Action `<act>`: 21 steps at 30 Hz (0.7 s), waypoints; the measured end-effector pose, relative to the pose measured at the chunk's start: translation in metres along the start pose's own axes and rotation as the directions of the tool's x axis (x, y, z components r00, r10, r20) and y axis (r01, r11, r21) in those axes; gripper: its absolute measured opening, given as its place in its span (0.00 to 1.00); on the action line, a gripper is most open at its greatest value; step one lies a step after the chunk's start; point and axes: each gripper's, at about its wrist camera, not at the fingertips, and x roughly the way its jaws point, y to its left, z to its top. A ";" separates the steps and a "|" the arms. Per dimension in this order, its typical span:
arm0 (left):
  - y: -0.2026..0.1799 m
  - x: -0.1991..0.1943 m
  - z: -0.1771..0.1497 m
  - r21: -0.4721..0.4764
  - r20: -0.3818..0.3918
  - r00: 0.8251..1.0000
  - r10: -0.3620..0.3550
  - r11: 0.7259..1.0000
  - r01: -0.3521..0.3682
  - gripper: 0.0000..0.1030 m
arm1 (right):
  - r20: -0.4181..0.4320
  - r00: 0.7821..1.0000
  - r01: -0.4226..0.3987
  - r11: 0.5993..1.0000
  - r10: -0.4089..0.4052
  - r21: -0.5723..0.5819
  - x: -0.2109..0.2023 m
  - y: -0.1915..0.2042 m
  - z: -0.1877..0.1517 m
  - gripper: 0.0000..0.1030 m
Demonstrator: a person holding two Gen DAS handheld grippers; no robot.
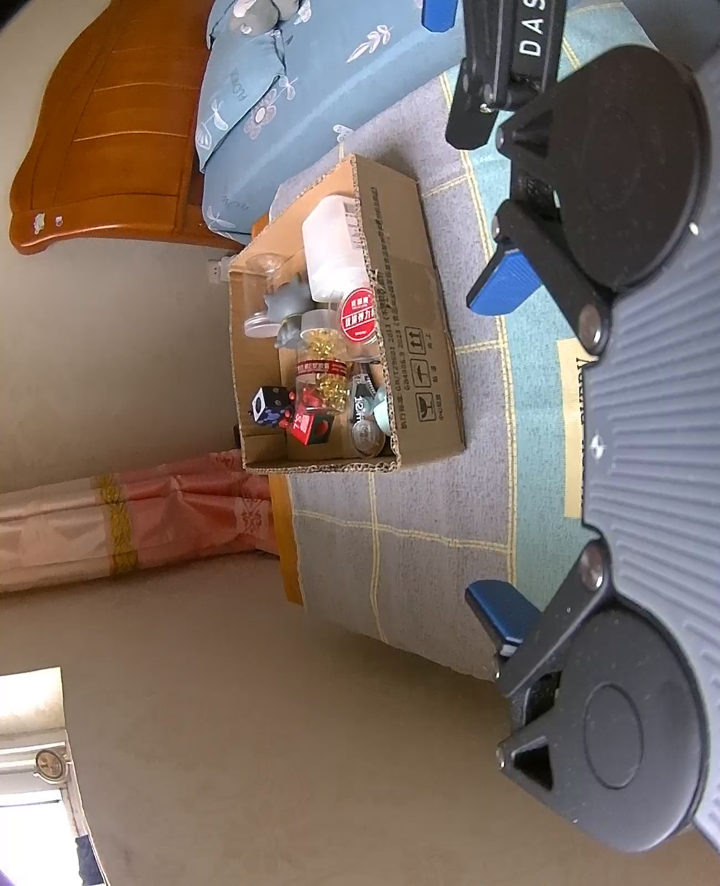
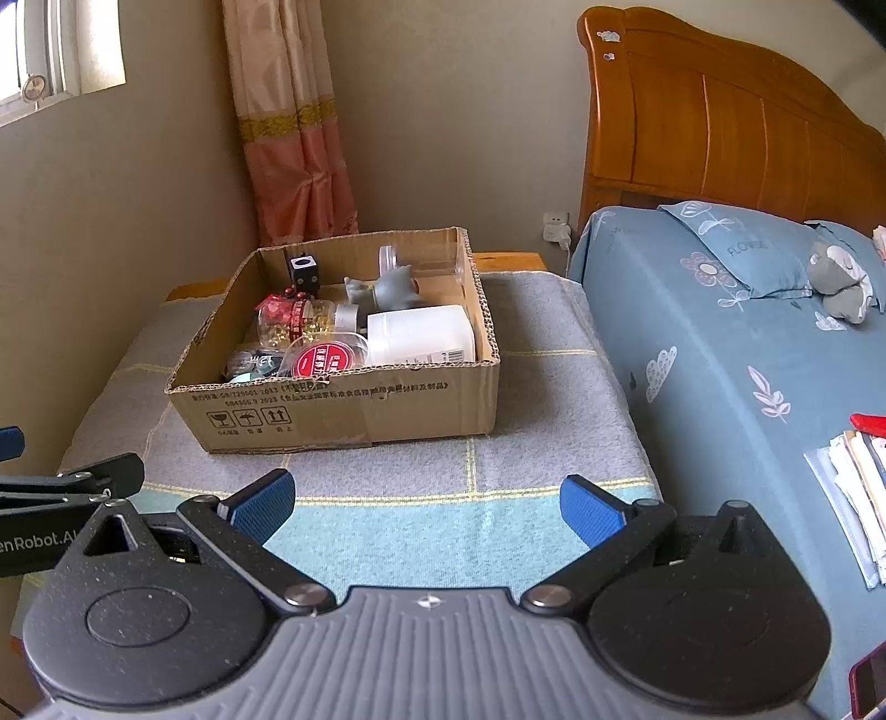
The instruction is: Organize rigid objects
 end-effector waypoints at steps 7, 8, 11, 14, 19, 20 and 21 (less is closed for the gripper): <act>0.000 -0.001 0.000 0.002 0.006 1.000 0.006 1.000 -0.006 0.98 | 0.003 1.000 0.002 1.000 -0.002 0.002 -0.001 -0.001 0.000 1.00; 0.000 -0.002 0.000 0.003 0.007 1.000 0.005 1.000 -0.005 0.98 | 0.003 1.000 0.001 1.000 -0.001 0.002 -0.001 -0.001 0.000 1.00; 0.000 -0.001 0.000 0.002 0.004 1.000 0.006 1.000 -0.006 0.99 | -0.001 1.000 0.001 1.000 -0.001 0.001 0.000 -0.001 0.000 1.00; 0.000 -0.001 0.000 0.002 0.001 1.000 0.005 1.000 -0.005 0.99 | -0.003 1.000 0.000 1.000 0.000 -0.002 0.000 -0.001 0.000 1.00; -0.001 -0.002 0.000 0.003 0.002 1.000 0.009 1.000 -0.009 0.99 | 0.001 1.000 -0.001 1.000 0.001 -0.002 -0.001 -0.001 0.001 1.00; -0.002 -0.002 0.000 0.002 0.001 1.000 0.010 1.000 -0.010 0.99 | 0.002 1.000 0.000 1.000 0.000 -0.002 -0.001 0.000 0.000 1.00; -0.002 -0.002 0.000 0.001 0.000 1.000 0.011 1.000 -0.011 0.99 | 0.003 1.000 0.000 1.000 0.000 -0.002 -0.001 0.000 0.000 1.00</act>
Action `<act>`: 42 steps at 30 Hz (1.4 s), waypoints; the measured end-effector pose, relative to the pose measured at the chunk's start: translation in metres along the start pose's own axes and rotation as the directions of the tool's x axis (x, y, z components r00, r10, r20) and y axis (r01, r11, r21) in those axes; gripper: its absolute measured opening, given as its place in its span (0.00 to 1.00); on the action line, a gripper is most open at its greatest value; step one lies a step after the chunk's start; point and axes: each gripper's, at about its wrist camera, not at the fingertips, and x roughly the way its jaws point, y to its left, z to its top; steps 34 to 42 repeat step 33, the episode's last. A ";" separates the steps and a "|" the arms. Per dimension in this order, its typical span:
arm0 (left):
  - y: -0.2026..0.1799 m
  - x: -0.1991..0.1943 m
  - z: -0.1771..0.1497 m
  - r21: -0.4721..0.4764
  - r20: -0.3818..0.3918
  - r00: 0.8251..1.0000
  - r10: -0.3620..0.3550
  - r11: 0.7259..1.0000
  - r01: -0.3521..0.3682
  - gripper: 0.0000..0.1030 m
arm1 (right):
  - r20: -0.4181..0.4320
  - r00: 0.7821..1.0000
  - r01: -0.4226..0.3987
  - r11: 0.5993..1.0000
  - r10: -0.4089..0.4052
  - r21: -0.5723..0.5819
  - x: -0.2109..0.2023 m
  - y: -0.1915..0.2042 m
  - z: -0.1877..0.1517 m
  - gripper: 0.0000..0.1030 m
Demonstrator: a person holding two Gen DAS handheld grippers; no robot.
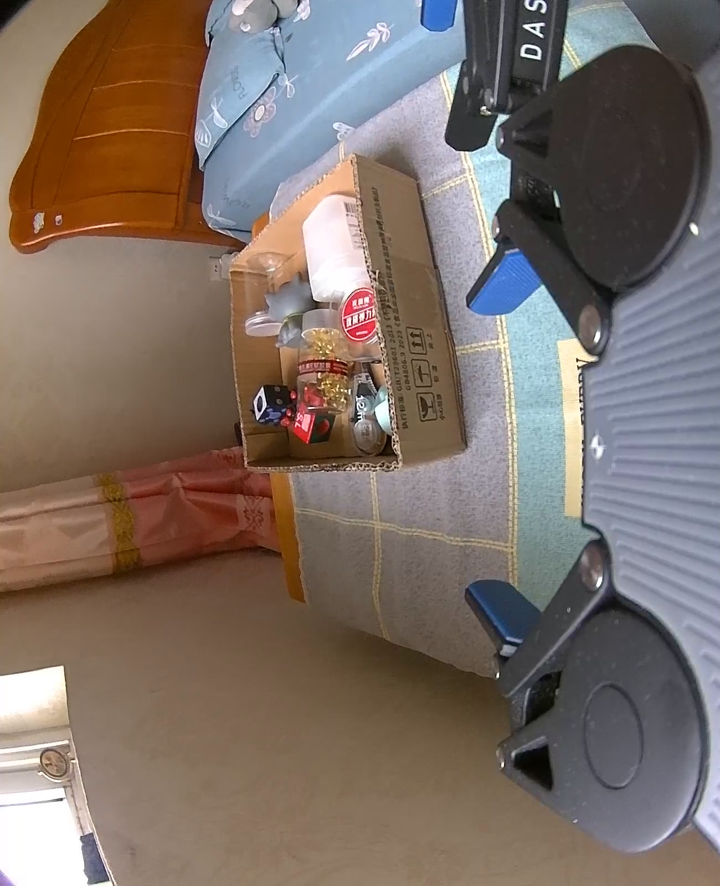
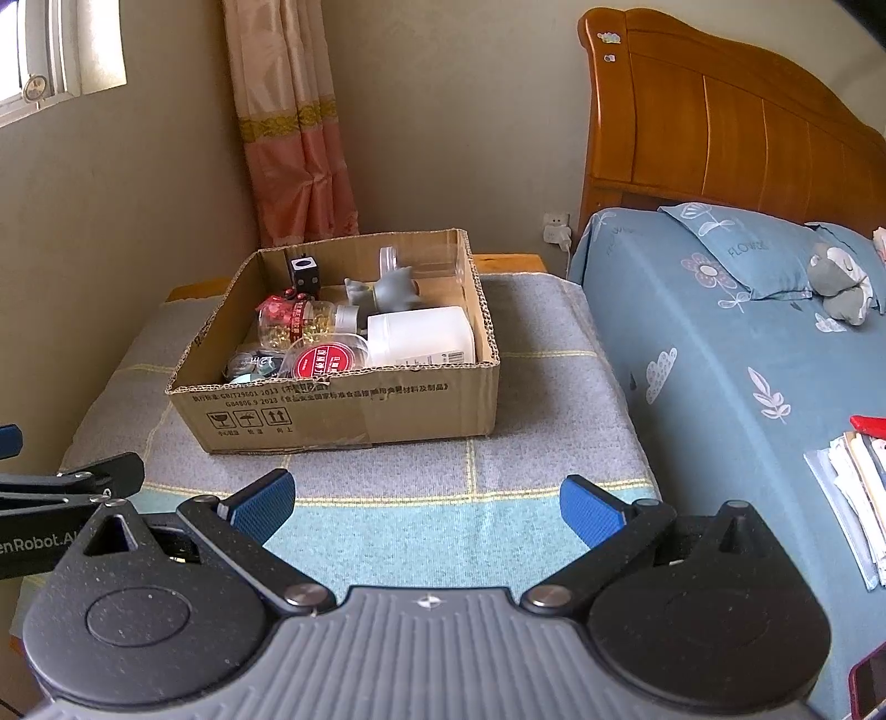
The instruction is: Organize rigid objects
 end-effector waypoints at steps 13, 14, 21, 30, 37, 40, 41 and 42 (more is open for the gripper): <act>-0.001 -0.002 -0.001 -0.002 -0.007 1.000 0.003 1.000 -0.003 0.99 | -0.002 1.000 -0.002 1.000 0.002 -0.001 0.000 0.000 -0.001 1.00; -0.001 -0.002 -0.002 -0.001 -0.007 1.000 0.004 1.000 -0.004 0.99 | -0.002 1.000 -0.002 1.000 0.002 0.001 0.000 0.000 -0.001 1.00; -0.002 -0.002 -0.003 -0.003 -0.008 1.000 0.003 1.000 -0.003 0.99 | -0.002 1.000 -0.004 1.000 0.004 0.000 0.000 0.000 -0.001 1.00; -0.002 -0.004 -0.002 -0.001 -0.004 1.000 0.010 1.000 -0.010 0.99 | 0.000 1.000 -0.002 1.000 0.002 0.003 -0.001 0.001 -0.001 1.00; -0.003 -0.004 -0.002 -0.002 -0.005 1.000 0.009 1.000 -0.009 0.99 | 0.001 1.000 -0.003 1.000 0.003 0.002 -0.001 0.001 -0.001 1.00; -0.003 -0.004 -0.002 -0.002 -0.005 1.000 0.009 1.000 -0.009 0.99 | 0.001 1.000 -0.003 1.000 0.003 0.002 -0.001 0.001 -0.001 1.00; -0.003 -0.004 -0.002 -0.002 -0.005 1.000 0.009 1.000 -0.009 0.99 | 0.001 1.000 -0.003 1.000 0.003 0.002 -0.001 0.001 -0.001 1.00; -0.003 -0.004 -0.002 -0.002 -0.005 1.000 0.009 1.000 -0.009 0.99 | 0.001 1.000 -0.003 1.000 0.003 0.002 -0.001 0.001 -0.001 1.00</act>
